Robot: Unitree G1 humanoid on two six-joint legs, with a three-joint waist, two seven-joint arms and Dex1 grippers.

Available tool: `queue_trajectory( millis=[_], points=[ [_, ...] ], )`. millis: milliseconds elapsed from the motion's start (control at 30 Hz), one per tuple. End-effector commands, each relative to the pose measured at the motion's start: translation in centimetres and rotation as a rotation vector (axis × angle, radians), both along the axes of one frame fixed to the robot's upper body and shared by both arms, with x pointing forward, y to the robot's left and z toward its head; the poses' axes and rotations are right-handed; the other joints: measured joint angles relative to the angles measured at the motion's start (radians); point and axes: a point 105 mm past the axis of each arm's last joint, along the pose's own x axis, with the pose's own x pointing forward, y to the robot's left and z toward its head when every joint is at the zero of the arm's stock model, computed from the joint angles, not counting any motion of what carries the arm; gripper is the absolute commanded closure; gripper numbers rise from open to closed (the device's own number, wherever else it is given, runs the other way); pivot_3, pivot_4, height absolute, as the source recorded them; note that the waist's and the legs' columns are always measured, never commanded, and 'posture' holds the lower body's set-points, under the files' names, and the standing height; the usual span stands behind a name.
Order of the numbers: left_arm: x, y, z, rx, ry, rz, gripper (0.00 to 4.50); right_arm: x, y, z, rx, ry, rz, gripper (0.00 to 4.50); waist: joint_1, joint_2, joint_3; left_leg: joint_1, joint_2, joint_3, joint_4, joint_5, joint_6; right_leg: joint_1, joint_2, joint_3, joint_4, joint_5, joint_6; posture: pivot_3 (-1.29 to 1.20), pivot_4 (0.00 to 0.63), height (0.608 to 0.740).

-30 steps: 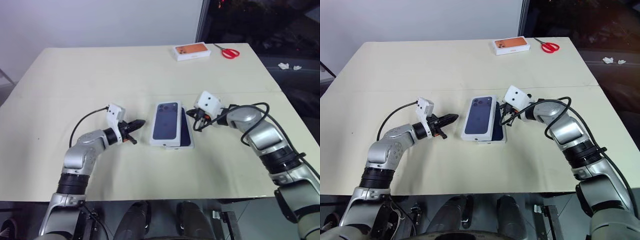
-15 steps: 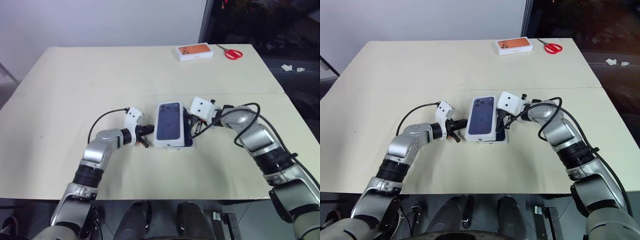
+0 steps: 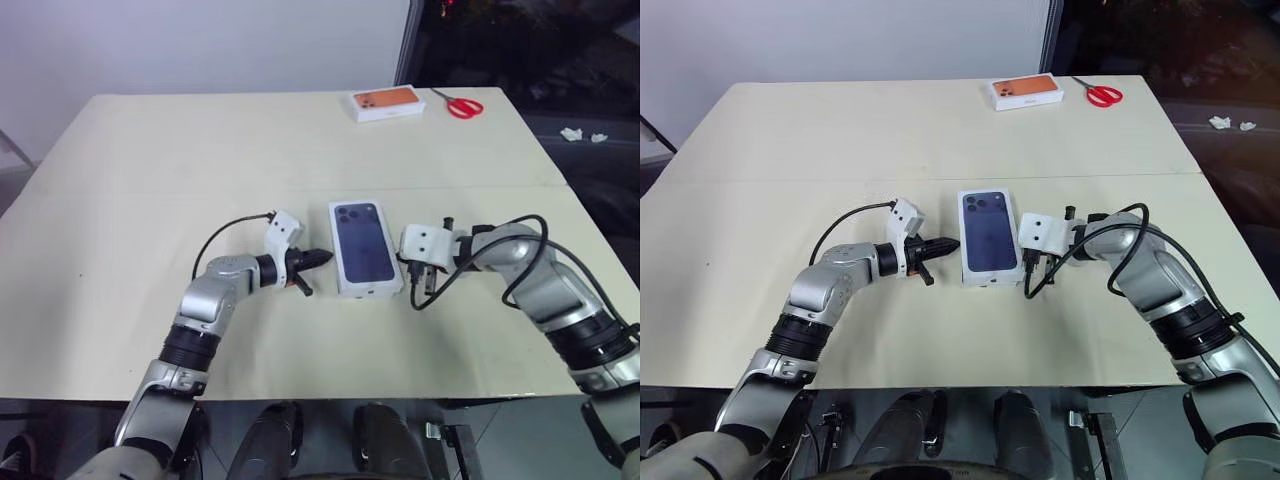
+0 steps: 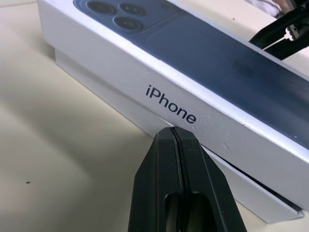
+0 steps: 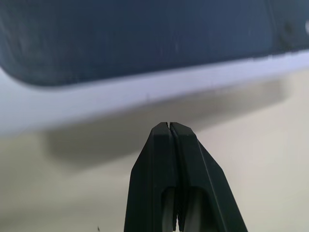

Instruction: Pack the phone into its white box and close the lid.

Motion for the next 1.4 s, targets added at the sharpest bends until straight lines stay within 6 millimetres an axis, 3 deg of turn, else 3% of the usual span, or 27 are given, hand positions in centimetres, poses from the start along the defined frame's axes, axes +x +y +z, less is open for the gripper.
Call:
queue_trajectory(
  millis=[33,200,500,733,833,967,1100,1167,1233,1333,1400],
  points=[
    [0.2,0.3,1.2,-0.022,-0.038,0.005,4.50,0.3,0.3,1.5,0.020,-0.055,0.000,4.45,0.002,0.000,0.000,0.000,0.000,0.000,0.000,0.000,0.000,0.000,0.000,0.000,0.000,0.000,0.000,0.00,0.150,0.740],
    [0.6,0.7,1.6,-0.030,-0.065,0.034,4.50,-0.1,0.4,1.3,0.004,-0.037,0.025,4.45,0.003,0.000,0.000,0.000,0.000,0.000,0.000,0.000,0.000,0.000,0.000,0.000,0.000,0.000,0.000,0.00,0.150,0.740],
    [0.2,-1.2,1.6,-0.039,-0.077,-0.013,4.50,0.2,-2.2,1.4,-0.104,-0.040,0.009,4.45,0.004,0.000,0.000,0.000,-0.001,0.000,0.000,0.000,0.000,0.000,0.000,0.000,0.000,0.000,0.000,0.00,0.150,0.740],
    [0.3,-0.6,2.0,-0.016,-0.097,-0.005,4.50,-0.5,-1.3,0.8,-0.112,-0.029,0.050,4.45,0.004,0.000,0.000,0.000,0.000,0.000,0.000,0.000,0.000,0.000,0.000,0.000,0.000,0.000,0.000,0.00,0.150,0.740],
    [0.3,0.6,2.2,-0.013,-0.107,0.022,4.50,0.7,-1.9,2.3,-0.070,-0.081,-0.003,4.45,0.001,0.000,0.000,0.000,0.000,0.000,0.000,0.000,0.000,0.000,0.000,0.000,0.000,0.000,0.000,0.00,0.150,0.740],
    [1.3,1.4,5.1,-0.108,-0.138,0.074,4.50,3.4,-2.2,6.9,0.182,-0.172,-0.137,4.45,-0.004,0.000,0.000,0.000,0.000,0.000,0.001,0.001,-0.001,-0.001,0.000,0.001,0.002,0.000,0.000,0.00,0.150,0.740],
    [2.9,-0.5,6.5,-0.170,-0.158,0.104,4.50,4.8,-0.6,7.8,0.314,-0.202,-0.175,4.45,0.005,-0.002,-0.001,0.000,0.000,0.000,0.001,0.001,-0.002,-0.001,0.000,0.000,0.002,0.000,0.000,0.00,0.150,0.740],
    [3.2,-1.8,5.9,-0.176,-0.135,0.086,4.50,4.9,0.8,7.0,0.372,-0.161,-0.167,4.45,0.005,-0.003,-0.002,0.000,-0.001,0.000,0.001,0.001,-0.002,0.000,0.000,-0.001,0.002,0.000,0.000,0.00,0.150,0.740],
    [3.0,-3.2,4.8,-0.127,-0.137,0.052,4.50,4.3,2.1,4.8,0.353,-0.105,-0.136,4.45,0.004,-0.003,-0.002,0.000,-0.002,0.001,0.001,0.001,-0.002,0.000,0.000,0.000,0.001,0.000,0.000,0.00,0.150,0.740],
    [1.4,-4.2,-1.2,0.153,-0.087,-0.048,4.50,2.2,2.4,-0.6,0.184,-0.007,-0.065,4.45,0.003,-0.003,-0.002,0.000,-0.002,0.001,0.002,0.001,-0.002,0.000,0.000,0.000,0.001,0.000,0.000,0.00,0.150,0.740],
    [0.3,-3.7,-3.0,0.211,-0.084,-0.093,4.50,-0.3,2.8,-2.2,0.166,0.094,0.019,4.45,0.003,-0.003,-0.006,0.001,-0.002,0.003,0.002,0.001,-0.002,0.000,0.000,0.002,0.004,0.000,0.000,0.00,0.150,0.740]
  ],
)
